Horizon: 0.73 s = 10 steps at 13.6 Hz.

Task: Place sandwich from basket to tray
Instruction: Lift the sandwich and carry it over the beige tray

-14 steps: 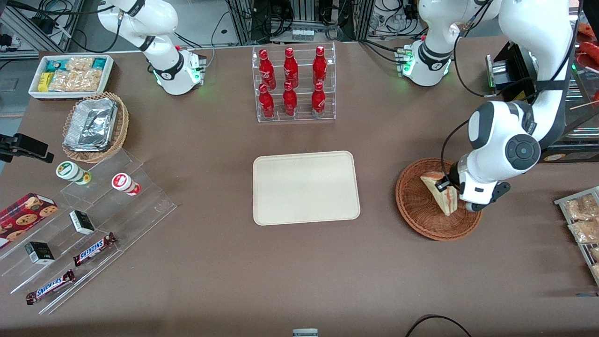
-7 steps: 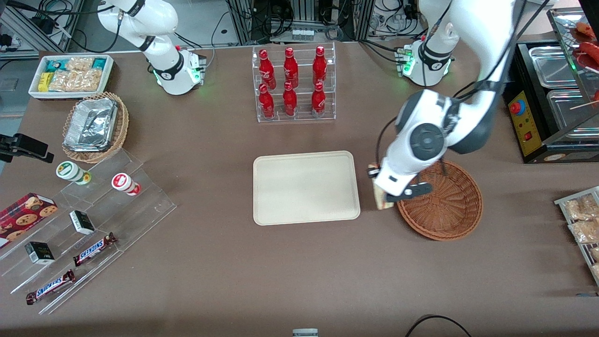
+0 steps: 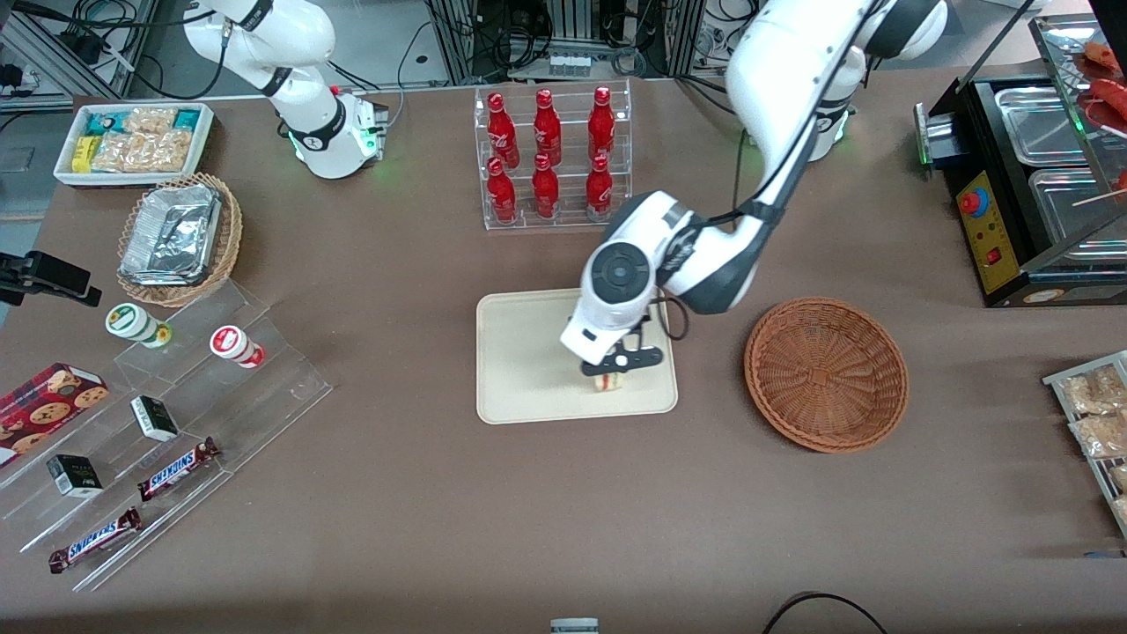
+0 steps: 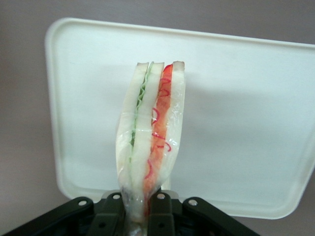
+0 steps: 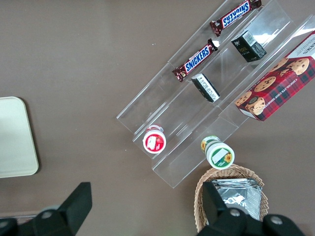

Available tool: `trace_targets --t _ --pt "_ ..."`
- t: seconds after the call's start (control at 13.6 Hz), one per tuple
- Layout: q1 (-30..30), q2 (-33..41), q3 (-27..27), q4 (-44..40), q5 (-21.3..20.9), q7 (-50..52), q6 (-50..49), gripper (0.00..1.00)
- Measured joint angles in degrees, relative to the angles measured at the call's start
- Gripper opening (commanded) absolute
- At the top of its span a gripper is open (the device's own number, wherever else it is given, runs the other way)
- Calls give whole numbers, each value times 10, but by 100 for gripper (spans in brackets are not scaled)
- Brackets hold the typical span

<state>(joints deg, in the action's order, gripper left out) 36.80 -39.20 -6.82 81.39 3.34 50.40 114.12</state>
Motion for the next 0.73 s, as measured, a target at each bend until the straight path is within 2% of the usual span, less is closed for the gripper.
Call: trace_targets --t 0.15,0.37,0.73 --pt "28 -29 2 -18 -5 26 29 0" --pt "46 -56 3 -38 -38 66 37 0" --pt "47 -62 4 -47 -41 68 10 0"
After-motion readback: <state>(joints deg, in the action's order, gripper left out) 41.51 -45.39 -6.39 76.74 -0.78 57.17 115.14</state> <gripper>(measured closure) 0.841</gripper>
